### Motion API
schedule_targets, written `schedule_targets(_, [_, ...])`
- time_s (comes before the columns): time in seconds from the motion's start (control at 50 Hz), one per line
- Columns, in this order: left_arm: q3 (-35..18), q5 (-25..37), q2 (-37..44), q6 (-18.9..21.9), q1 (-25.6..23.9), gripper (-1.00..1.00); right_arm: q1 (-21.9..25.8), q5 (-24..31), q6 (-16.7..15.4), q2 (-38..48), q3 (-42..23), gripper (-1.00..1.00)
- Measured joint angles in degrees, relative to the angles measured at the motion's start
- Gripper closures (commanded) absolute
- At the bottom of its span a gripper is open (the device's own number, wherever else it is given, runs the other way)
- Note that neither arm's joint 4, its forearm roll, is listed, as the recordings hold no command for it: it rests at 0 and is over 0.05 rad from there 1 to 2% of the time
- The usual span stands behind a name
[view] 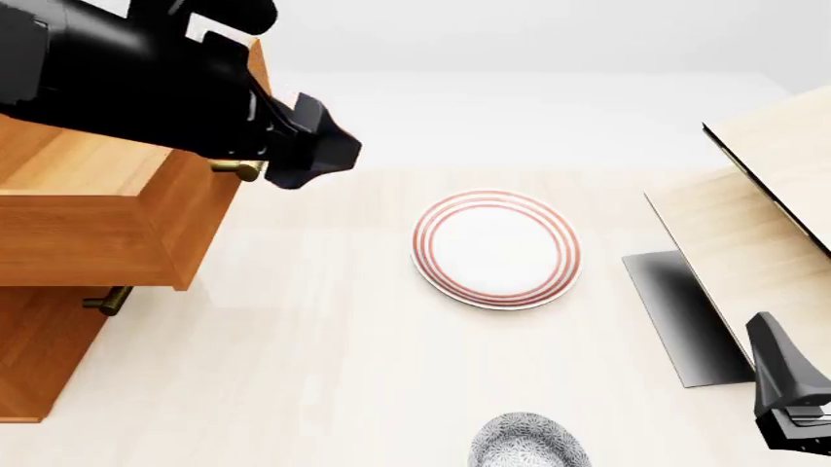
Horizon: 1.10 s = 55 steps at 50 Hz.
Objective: Open the top drawer of the cabinet and put the bowl in it.
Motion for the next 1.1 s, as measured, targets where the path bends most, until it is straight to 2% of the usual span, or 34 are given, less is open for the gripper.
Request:
schedule_targets(0.44, [4.6, -2.1, 0.5, -4.5, -5.4, -1.00, 0.0, 0.0, 0.0, 0.0, 0.0, -1.00])
schedule_targets(1.1, [11.4, -11.3, 6.9, -11.7, -13.2, -1.00, 0.0, 0.0, 0.0, 0.0, 0.0, -1.00])
